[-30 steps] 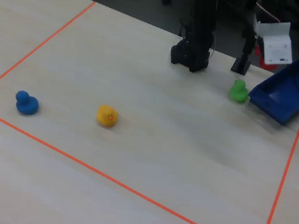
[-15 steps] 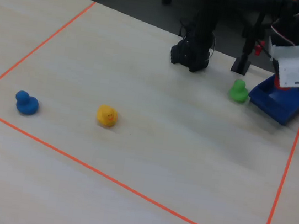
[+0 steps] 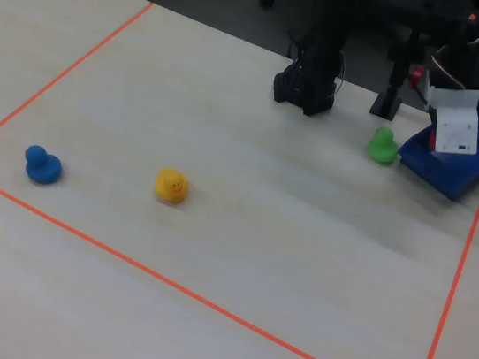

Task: Grasp red duck and put it into box.

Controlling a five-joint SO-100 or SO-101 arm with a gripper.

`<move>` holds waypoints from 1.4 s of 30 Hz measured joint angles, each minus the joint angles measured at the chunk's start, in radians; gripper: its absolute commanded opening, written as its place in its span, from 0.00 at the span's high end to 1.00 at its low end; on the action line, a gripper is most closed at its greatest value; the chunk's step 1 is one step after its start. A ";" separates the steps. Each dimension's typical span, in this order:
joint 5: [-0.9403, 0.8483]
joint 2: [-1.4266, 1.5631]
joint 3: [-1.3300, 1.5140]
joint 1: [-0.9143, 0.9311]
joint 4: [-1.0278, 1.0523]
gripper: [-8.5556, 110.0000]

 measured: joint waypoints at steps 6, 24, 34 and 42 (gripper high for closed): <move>0.018 -0.012 0.028 -0.012 -0.020 0.85; -0.130 -0.015 -0.232 0.287 0.120 0.93; -0.383 -0.087 -0.463 0.845 0.164 0.93; -0.551 0.094 0.170 1.223 -0.101 0.93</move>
